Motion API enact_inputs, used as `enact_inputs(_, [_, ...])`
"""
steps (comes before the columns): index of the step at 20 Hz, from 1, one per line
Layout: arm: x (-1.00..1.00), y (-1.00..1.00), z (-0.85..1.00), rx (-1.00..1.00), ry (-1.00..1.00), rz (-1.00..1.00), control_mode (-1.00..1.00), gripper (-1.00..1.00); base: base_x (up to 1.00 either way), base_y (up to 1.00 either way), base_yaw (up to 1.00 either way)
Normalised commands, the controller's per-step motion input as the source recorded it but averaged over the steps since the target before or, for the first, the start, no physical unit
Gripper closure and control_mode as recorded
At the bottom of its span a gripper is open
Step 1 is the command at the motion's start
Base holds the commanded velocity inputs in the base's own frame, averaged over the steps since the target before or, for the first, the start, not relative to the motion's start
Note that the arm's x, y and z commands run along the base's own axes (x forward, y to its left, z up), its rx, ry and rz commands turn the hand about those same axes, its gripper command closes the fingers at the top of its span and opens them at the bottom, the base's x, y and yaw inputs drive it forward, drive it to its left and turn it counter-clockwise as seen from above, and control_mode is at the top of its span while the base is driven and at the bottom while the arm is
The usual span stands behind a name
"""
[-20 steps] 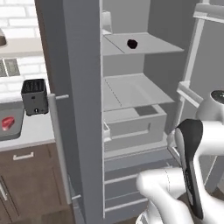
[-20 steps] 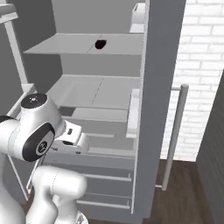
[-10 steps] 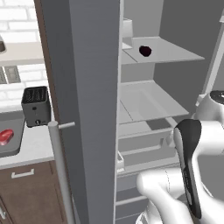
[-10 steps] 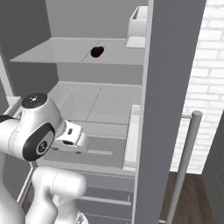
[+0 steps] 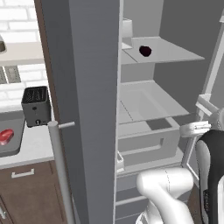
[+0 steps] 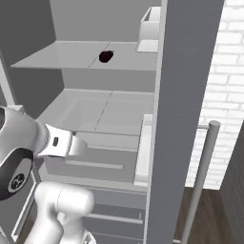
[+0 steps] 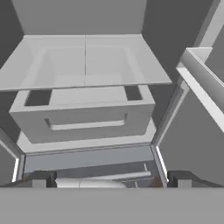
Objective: Place one eggplant and one steak in each tupperware on the nearby counter, to pack two identical lunches.
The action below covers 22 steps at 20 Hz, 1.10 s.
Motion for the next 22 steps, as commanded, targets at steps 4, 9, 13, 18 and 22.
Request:
enact_inputs(4, [-0.24,0.11,1.00,-0.08,-0.57,0.02,-1.00,-1.00,0.00,0.00,0.00])
enact_inputs(9, [-0.09,0.05,1.00,-0.07,-0.47,0.05,-1.00,-1.00,0.00,0.00,0.00])
enact_inputs(13, [0.29,0.00,1.00,-0.03,-0.12,0.05,-1.00,-1.00,0.00,0.00,0.00])
enact_inputs(18, [0.51,0.03,1.00,-0.03,0.08,0.01,-1.00,-1.00,0.00,0.00,0.00])
enact_inputs(22, [0.43,0.23,0.42,-0.02,0.29,0.04,-1.00,-1.00,0.00,0.00,0.00])
